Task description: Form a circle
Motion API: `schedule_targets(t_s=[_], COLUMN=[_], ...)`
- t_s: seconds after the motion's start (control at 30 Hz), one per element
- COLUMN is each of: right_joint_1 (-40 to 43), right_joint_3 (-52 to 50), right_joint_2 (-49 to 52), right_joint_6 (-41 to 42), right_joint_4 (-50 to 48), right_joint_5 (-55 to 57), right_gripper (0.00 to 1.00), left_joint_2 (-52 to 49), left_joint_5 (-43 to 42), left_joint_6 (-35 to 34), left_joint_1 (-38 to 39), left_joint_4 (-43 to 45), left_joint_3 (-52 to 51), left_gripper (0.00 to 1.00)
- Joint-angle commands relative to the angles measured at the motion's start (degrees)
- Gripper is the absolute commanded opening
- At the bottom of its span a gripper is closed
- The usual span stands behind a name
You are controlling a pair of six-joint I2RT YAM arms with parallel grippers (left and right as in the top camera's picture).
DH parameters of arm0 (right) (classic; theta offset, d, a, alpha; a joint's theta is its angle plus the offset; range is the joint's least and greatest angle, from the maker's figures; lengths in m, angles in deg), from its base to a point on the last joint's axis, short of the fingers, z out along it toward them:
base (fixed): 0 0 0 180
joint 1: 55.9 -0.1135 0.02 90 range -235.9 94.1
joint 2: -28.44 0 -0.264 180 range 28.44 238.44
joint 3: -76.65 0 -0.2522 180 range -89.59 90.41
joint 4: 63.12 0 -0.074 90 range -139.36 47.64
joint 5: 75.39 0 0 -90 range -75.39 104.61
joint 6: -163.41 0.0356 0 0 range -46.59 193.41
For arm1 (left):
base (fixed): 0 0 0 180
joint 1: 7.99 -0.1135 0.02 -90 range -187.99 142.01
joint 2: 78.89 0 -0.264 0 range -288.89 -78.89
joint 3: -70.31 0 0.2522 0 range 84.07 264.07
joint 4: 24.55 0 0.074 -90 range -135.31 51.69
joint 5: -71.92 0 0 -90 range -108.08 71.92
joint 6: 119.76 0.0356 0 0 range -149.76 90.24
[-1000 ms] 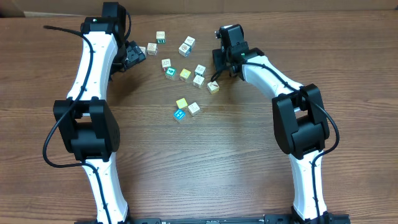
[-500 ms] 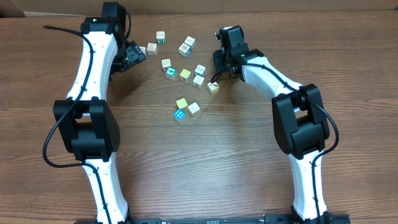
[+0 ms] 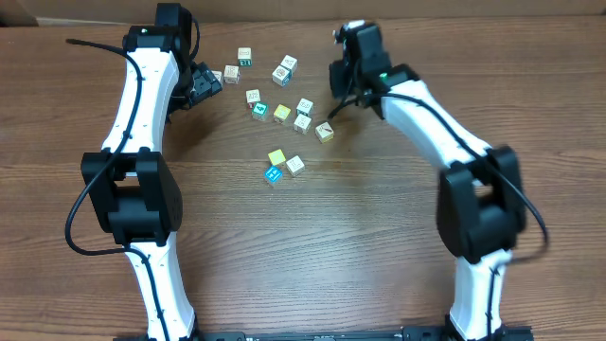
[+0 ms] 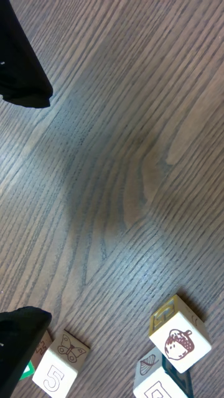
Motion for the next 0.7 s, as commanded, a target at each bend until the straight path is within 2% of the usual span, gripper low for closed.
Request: schedule_targets(t_s=[0.0, 0.2, 0.4, 0.67], right_joint_1=[0.2, 0.0, -0.7, -6.3], right_joint_3=[0.2, 0.2, 0.0, -2.3], right_joint_2=[-10.2, -18.0, -18.9, -18.8], right_joint_6=[0.0, 0.0, 0.5, 3.0], right_joint_4=[1.9, 11.6, 24.1, 35.5], right_joint_5=[-0.2, -8.3, -17.7, -18.1], right_gripper=[0.29, 0.28, 0.25, 0.25], left_joint_2=[0.7, 0.7, 0.7, 0.7], left_joint_5=[0.5, 0.5, 0.5, 0.5], left_joint_6=[0.1, 0.1, 0.1, 0.1], left_joint_1=[-0.1, -0.1, -0.1, -0.1], left_joint_4=[-0.1, -0.1, -0.1, -0.1], left_joint_3=[0.9, 0.9, 0.9, 0.9], left_gripper=[0.99, 1.00, 0.99, 0.99])
